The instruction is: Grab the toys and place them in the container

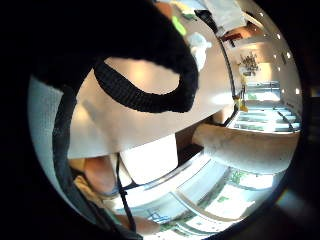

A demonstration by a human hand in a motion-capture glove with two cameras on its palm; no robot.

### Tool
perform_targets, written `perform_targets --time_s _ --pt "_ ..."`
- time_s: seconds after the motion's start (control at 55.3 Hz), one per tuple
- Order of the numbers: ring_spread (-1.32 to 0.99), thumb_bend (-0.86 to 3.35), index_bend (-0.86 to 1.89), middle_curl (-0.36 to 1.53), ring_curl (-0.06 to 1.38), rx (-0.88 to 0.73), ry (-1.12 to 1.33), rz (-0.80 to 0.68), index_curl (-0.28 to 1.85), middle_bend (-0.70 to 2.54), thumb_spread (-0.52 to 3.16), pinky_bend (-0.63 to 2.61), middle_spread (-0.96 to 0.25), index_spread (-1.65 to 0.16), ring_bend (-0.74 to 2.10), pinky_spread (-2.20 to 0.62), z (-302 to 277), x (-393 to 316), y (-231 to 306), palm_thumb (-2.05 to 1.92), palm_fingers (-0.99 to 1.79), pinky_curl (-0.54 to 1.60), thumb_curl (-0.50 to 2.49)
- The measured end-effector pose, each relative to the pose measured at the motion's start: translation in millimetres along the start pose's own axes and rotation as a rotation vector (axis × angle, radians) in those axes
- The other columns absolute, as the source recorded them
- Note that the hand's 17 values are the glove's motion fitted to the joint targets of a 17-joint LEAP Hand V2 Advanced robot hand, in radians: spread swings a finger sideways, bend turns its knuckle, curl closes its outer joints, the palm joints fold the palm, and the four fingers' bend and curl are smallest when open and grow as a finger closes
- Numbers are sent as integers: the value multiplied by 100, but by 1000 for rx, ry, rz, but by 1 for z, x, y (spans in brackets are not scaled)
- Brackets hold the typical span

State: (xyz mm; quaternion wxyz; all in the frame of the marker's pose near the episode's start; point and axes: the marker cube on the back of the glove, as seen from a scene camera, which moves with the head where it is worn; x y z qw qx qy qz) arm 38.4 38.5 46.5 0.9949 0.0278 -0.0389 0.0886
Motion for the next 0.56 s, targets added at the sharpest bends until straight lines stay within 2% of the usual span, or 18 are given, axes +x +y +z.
perform_targets --time_s 0.09,0.235,0.307,0.434,0.56 --pt "4 -1 12 16 19 6 24 -59 25 10 134 140 1 -27 16 -1 -1 7 -3 11 -29 25 30" --pt "4 -1 13 15 19 -18 -79 64 25 9 134 139 1 -27 15 0 2 -5 2 11 -29 25 30" --pt "3 -1 13 15 19 -3 -16 -61 25 9 134 139 1 -27 15 0 1 2 -5 11 -29 25 30" --pt "4 -1 13 15 19 -3 32 -117 25 9 134 139 1 -27 15 0 -1 1 -9 11 -29 25 30" --pt "4 -1 13 15 19 -5 52 -24 25 9 134 139 1 -27 15 -1 -1 3 -6 11 -29 25 30"
